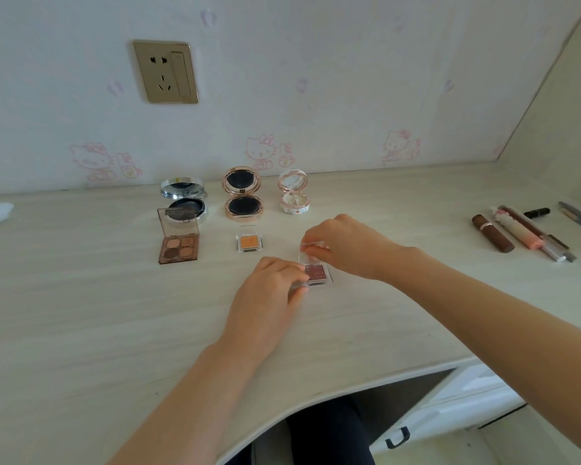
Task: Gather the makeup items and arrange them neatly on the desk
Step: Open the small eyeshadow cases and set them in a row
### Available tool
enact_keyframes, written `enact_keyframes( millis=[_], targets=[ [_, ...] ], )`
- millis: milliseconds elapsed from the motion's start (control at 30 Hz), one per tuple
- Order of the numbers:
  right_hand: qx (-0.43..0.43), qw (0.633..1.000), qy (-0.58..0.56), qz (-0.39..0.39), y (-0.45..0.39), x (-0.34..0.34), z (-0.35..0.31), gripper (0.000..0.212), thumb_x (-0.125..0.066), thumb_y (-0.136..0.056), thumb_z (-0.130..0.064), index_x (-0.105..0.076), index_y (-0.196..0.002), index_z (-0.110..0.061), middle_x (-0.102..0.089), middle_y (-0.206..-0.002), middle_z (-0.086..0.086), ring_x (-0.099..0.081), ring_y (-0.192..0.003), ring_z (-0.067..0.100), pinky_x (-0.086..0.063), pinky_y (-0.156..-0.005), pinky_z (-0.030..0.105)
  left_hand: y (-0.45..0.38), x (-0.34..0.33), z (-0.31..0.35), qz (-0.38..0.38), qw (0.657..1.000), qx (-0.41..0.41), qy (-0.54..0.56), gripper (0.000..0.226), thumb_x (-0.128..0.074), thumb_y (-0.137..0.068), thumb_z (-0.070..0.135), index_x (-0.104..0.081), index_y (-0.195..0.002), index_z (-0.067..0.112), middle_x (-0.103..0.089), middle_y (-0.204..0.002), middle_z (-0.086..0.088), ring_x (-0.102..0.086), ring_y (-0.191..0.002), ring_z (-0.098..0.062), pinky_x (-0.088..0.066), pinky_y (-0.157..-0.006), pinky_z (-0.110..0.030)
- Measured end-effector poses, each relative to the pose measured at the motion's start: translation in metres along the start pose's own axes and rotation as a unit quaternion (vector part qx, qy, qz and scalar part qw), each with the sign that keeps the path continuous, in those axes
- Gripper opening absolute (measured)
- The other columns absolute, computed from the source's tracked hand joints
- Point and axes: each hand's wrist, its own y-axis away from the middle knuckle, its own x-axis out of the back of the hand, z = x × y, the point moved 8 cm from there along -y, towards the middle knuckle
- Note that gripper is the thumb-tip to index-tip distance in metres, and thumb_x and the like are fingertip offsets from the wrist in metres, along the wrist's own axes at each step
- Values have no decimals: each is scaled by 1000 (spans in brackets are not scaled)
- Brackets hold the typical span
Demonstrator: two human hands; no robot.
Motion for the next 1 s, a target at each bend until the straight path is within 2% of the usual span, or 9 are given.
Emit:
enact_keyframes(
  millis=[100, 200, 300, 400, 467, 633, 800, 1000],
  targets=[
    [11, 1000, -15, 8, -3, -1, 1, 25, -48, -98, -28, -68, -110, -19, -70, -101, 1, -58, -97, 22, -47, -86, 39, 0, -1, -2, 2, 1000, 6, 4, 16, -67, -85, 18, -71, -101, 19, -67, -107, 11, -48, -107, 0, -38, -90, -13],
    [12, 998, -62, 18, -4, -6, 7, 24, -53, -95, -23, -67, -114, -19, -71, -102, -2, -61, -97, 18, -46, -89, 32, -1, -1, -3, 0, 1000, 9, 10, 16, -67, -85, 18, -71, -101, 20, -67, -106, 11, -47, -107, 1, -37, -90, -12],
    [-2, 993, -112, 49, 1, -11, 17, 39, -61, -91, -28, -56, -129, -23, -67, -112, -5, -59, -102, 11, -44, -90, 21, 0, 0, -1, 1, 1000, 7, 14, 15, -67, -85, 17, -71, -99, 19, -66, -105, 12, -48, -106, -1, -41, -89, -17],
    [-41, 980, -141, 132, 18, -12, 33, 53, -62, -90, -32, -45, -138, -20, -60, -124, -4, -54, -114, 14, -43, -95, 26, 0, 2, -1, 11, 1000, 12, 9, 18, -68, -84, 16, -72, -101, 20, -65, -108, 12, -49, -107, -5, -39, -89, -16],
    [-56, 976, -144, 156, 33, -19, 37, 56, -60, -91, -33, -41, -140, -17, -58, -128, -2, -52, -118, 17, -42, -99, 30, -1, 2, -2, 17, 1000, 19, 0, 22, -69, -83, 17, -71, -105, 20, -64, -109, 11, -50, -108, -7, -37, -89, -15],
    [-57, 979, -139, 134, 55, -40, 34, 68, -58, -90, -40, -28, -147, -18, -49, -137, -7, -38, -131, 13, -28, -103, 20, -1, 1, -3, 15, 999, 36, -19, 21, -66, -86, 23, -71, -106, 23, -68, -104, 11, -51, -108, -10, -45, -88, -27],
    [-30, 978, -138, 151, 47, -35, 25, 61, -61, -90, -30, -35, -144, -14, -53, -131, -1, -39, -129, 20, -31, -104, 23, -8, 0, -3, 4, 997, 56, -46, 16, -64, -86, 27, -71, -100, 26, -67, -91, 11, -48, -109, -7, -49, -78, -31],
    [-48, 977, -141, 152, 19, -33, 35, 60, -59, -91, -26, -36, -143, -8, -56, -129, 3, -44, -124, 25, -34, -101, 27, -32, -8, -14, -18, 992, 92, -83, 19, -58, -89, 29, -69, -104, 25, -58, -108, 2, -55, -109, -13, -49, -82, -31]
  ],
)
